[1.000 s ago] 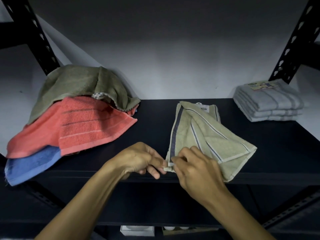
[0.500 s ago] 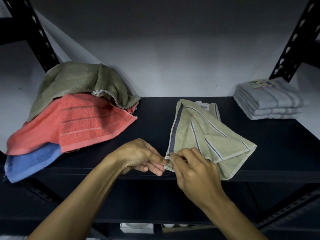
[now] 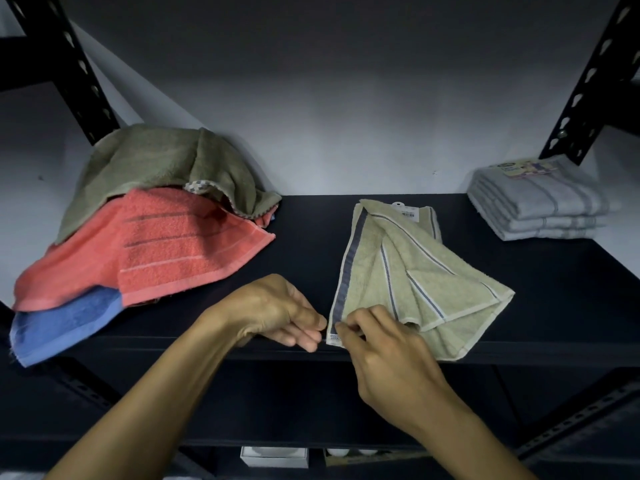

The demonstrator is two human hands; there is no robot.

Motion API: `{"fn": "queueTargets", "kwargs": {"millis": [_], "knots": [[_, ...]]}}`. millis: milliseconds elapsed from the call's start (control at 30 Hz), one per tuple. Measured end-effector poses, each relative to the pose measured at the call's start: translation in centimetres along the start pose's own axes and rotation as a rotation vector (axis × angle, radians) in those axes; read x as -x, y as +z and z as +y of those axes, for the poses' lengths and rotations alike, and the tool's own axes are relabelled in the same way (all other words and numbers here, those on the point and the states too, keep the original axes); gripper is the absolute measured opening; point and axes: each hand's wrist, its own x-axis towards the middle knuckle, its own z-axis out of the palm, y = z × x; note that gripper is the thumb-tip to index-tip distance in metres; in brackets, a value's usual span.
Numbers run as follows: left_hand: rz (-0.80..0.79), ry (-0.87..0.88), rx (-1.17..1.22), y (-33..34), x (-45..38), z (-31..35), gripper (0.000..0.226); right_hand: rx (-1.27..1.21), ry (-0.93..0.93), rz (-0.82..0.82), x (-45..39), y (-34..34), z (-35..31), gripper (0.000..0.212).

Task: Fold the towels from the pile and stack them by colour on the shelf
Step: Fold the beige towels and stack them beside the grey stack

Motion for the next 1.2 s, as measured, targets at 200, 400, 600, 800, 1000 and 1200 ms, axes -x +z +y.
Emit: {"fn": "queueTargets", "kwargs": {"millis": [200, 400, 600, 800, 1000, 1200], "knots": [[0.138, 0.200, -0.150, 0.3, 0.1, -0.4, 0.009, -0.050, -0.041, -0.100, -0.4, -1.2, 1.0, 0.029], [0.484, 0.590, -0.463, 1.4, -1.3, -1.5, 0.017, -0.142, 0.185, 0.077, -1.8, -3.0, 4.8, 0.016], [0.311, 0.645, -0.829, 1.9, -4.6, -0.4, 0.057, -0.101, 0.540, -0.249, -9.0, -2.2, 10.9, 0.049], [0.202, 0.507, -1.000, 3.5, -6.3, -0.9, 0.063, -0.163, 0.519, -0.644, -11.6, 0.8, 14.5, 0.069], [0.243, 0.401, -1.007, 6.7, -6.7, 1.2, 0.064, -0.258, 0.482, -0.647, -12.3, 0.4, 16.6, 0.065], [0.250, 0.391, -1.017, 7.0, -7.1, 1.7, 0.067, -0.383, 0.469, -0.507, -11.3, 0.3, 17.5, 0.066]]}}
